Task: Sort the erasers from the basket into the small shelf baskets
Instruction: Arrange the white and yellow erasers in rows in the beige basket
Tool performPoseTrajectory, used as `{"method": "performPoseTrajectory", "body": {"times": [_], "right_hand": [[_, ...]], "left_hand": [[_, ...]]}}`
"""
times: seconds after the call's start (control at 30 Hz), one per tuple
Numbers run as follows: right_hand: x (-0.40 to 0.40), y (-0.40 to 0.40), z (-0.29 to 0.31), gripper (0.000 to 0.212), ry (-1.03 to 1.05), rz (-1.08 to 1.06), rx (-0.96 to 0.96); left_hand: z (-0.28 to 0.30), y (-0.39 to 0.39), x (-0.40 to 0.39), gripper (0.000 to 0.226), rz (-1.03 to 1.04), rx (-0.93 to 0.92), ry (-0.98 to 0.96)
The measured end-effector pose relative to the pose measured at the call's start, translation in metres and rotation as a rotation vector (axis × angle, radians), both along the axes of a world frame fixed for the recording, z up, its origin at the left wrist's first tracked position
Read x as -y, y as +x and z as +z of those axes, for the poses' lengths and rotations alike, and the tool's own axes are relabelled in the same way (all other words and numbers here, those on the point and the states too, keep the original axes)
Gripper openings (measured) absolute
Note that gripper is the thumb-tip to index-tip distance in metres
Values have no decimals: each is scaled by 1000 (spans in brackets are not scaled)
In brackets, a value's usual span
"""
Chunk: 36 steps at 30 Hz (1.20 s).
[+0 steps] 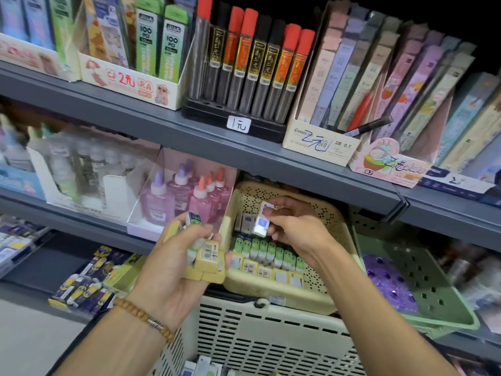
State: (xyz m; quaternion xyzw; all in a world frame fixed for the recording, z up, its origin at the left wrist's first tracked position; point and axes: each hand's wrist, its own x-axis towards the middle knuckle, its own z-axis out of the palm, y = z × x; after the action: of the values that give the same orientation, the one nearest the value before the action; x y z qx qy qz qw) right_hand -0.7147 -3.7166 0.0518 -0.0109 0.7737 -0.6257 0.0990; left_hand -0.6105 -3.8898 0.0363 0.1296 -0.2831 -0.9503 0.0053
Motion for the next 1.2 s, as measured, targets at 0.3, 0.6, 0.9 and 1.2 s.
{"method": "performPoseTrajectory", "body": {"times": [0.3, 0.6, 0.9, 1.2], "right_hand": [[23, -82, -54, 20, 273, -10, 93], [29, -20, -10, 11, 372, 88, -193], [38, 57, 31, 37, 342, 606, -324], [29, 52, 31, 30, 328, 631, -247]], "left_hand": [[-1, -3, 13, 24, -21, -21, 102], [2, -3, 8, 21, 42, -69, 124], [3, -4, 2, 22, 41, -149, 74], [8, -5, -5, 30, 11, -178, 93]]}}
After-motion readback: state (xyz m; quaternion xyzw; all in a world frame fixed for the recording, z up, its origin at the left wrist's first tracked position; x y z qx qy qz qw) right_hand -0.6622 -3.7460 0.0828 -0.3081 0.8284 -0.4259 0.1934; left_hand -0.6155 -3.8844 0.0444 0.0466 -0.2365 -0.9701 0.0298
